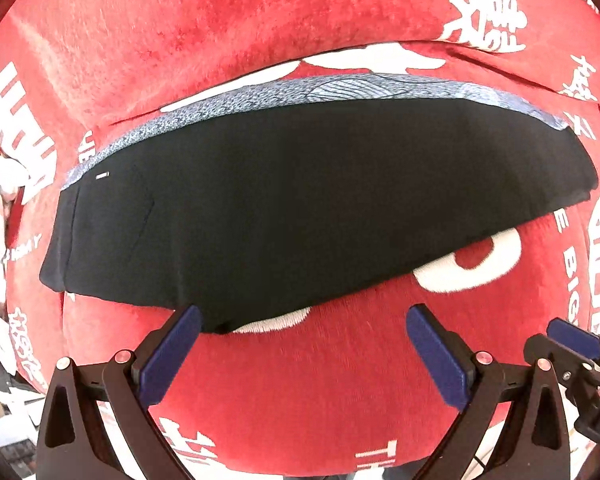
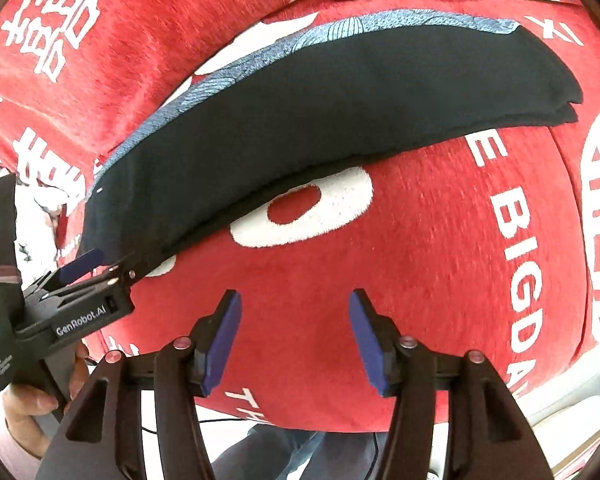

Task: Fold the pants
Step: 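Pinch the pants corner with the right gripper and tuck it under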

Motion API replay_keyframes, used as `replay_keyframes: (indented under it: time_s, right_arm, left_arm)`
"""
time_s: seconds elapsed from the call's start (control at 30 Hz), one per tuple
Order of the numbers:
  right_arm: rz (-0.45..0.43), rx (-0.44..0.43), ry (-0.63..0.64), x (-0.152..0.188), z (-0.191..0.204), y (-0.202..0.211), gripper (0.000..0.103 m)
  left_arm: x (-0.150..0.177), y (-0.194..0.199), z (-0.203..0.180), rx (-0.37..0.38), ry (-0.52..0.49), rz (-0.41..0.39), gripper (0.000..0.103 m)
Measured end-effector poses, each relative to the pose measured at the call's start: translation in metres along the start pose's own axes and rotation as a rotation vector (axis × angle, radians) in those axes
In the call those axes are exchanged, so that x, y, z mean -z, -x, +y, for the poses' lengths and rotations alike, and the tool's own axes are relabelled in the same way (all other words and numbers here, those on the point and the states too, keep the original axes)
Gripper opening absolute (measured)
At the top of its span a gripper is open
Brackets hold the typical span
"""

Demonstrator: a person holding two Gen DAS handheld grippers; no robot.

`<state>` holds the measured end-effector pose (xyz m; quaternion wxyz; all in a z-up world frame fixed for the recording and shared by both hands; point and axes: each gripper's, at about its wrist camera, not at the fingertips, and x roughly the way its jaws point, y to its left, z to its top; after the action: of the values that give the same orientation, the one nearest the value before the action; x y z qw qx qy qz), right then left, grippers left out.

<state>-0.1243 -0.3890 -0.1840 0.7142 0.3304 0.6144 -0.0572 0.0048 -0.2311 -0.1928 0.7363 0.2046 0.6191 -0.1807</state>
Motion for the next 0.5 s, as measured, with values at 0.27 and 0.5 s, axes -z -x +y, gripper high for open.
replay_keyframes:
  time_s: [0.27,0.5]
  right_arm:
    - [-0.013,-0.002,-0.029,0.011,-0.011,0.001,0.06]
    - [-0.005,0.012,0.007,-0.005,-0.04,0.017,0.06]
  left_arm:
    - [0.004,0.004,-0.021,-0.012,-0.035,-0.003,0.103]
    - [-0.002,0.004,-0.063,-0.019,-0.029,0.023,0.103]
